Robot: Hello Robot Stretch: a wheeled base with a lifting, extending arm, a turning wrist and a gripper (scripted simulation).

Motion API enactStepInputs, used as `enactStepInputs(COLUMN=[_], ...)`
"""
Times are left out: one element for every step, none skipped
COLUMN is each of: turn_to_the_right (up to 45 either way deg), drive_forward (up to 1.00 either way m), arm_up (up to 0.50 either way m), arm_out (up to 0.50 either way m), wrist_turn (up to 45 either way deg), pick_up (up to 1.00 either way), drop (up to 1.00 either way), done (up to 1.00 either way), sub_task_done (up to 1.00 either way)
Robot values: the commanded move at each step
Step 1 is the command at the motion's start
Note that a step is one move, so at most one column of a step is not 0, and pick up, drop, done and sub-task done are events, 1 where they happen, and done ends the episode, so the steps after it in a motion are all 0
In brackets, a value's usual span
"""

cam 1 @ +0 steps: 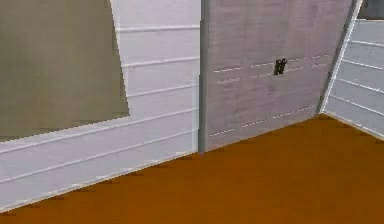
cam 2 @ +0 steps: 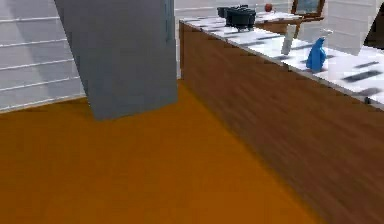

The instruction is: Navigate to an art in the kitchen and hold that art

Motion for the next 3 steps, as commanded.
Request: enactStepInputs(turn_to_the_right=[-27.0,0.0,-45.0], drive_forward=[0.00,0.30,0.00], arm_up=[0.00,0.00,0.00], arm_out=[0.00,0.00,0.00], wrist_turn=[0.0,0.0,0.0], pick_up=[0.00,0.00,0.00], drop=[0.00,0.00,0.00], done=[0.00,0.00,0.00], sub_task_done=[0.00,0.00,0.00])
